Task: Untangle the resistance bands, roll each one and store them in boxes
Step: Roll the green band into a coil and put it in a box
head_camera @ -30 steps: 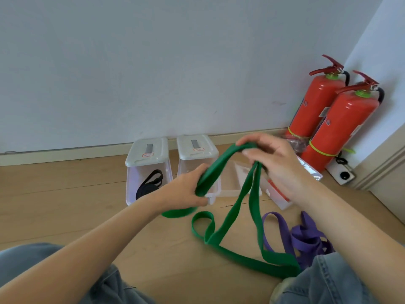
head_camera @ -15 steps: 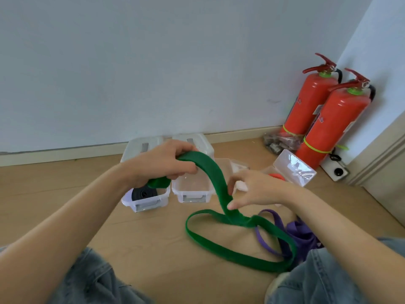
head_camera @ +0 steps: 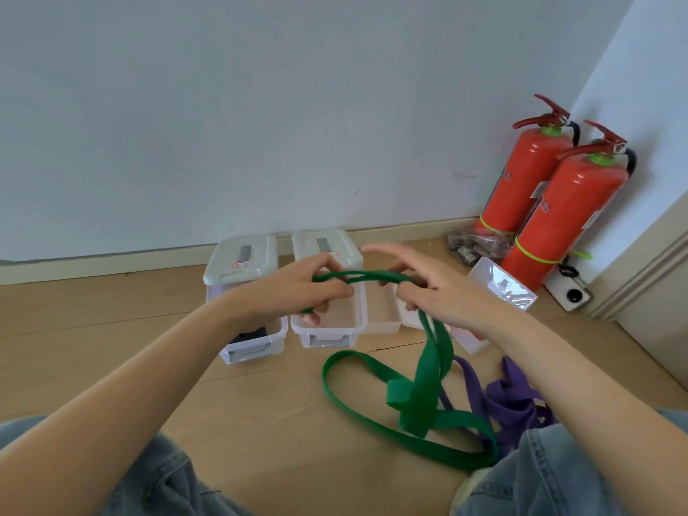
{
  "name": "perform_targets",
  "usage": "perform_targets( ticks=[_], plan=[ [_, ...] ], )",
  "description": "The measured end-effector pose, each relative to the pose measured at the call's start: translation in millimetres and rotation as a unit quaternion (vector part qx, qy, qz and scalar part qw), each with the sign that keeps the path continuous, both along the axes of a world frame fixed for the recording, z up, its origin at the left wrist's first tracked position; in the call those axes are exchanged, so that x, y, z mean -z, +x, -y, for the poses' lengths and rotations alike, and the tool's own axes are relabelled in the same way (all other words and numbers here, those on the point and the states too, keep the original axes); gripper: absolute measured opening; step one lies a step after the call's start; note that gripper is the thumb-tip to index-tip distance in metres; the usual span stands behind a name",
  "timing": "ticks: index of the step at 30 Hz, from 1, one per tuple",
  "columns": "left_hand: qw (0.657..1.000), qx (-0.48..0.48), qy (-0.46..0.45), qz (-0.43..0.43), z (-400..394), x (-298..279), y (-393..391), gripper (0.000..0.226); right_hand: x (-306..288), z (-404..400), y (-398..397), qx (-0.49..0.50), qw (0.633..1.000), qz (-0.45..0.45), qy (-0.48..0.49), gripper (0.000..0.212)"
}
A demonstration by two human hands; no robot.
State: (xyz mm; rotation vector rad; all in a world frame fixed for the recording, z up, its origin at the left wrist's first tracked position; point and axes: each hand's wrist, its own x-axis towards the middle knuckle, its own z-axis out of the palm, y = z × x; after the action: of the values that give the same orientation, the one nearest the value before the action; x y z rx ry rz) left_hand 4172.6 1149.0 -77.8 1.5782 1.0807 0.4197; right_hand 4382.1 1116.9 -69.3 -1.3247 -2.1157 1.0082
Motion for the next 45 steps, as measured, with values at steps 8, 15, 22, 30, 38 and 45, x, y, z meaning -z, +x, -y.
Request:
perform_targets(
  ticks=[8, 15, 22, 30, 38, 45],
  plan=[
    [0.994, 0.018, -0.078, 0.078, 7.3, -5.3, 7.8, 0.015, 23.4, 6.1, -23.2, 0.008, 0.998, -0.054, 0.013, 0.037],
    [0.992, -0.012, -0.068, 0.101, 7.3, -0.3, 6.8, 0.009, 10.5, 0.2, -13.2, 0.059, 0.994, -0.022, 0.084, 0.026],
    [0.997, 0.027, 0.037, 0.054, 10.5, -1.8, 3.4, 0.022, 11.5, 1.1, -9.1, 0.108, 0.986, -0.029, 0.125, 0.013],
    [0.995, 0.037, 0.075, -0.048, 10.7, -5.3, 2.9, 0.024, 17.3, 3.5, -14.5, 0.081, 0.981, 0.060, 0.165, 0.017],
    [0.987, -0.006, -0.121, 0.109, 14.1, 5.2, 3.7, 0.049, 14.2, 9.8, -27.3, 0.097, 0.961, 0.049, 0.255, 0.014],
    [0.969, -0.059, -0.176, 0.164, 0.7, 2.8, -13.1, 0.048, 15.1, 2.4, -25.5, 0.064, 0.985, 0.025, 0.158, 0.038]
  ],
)
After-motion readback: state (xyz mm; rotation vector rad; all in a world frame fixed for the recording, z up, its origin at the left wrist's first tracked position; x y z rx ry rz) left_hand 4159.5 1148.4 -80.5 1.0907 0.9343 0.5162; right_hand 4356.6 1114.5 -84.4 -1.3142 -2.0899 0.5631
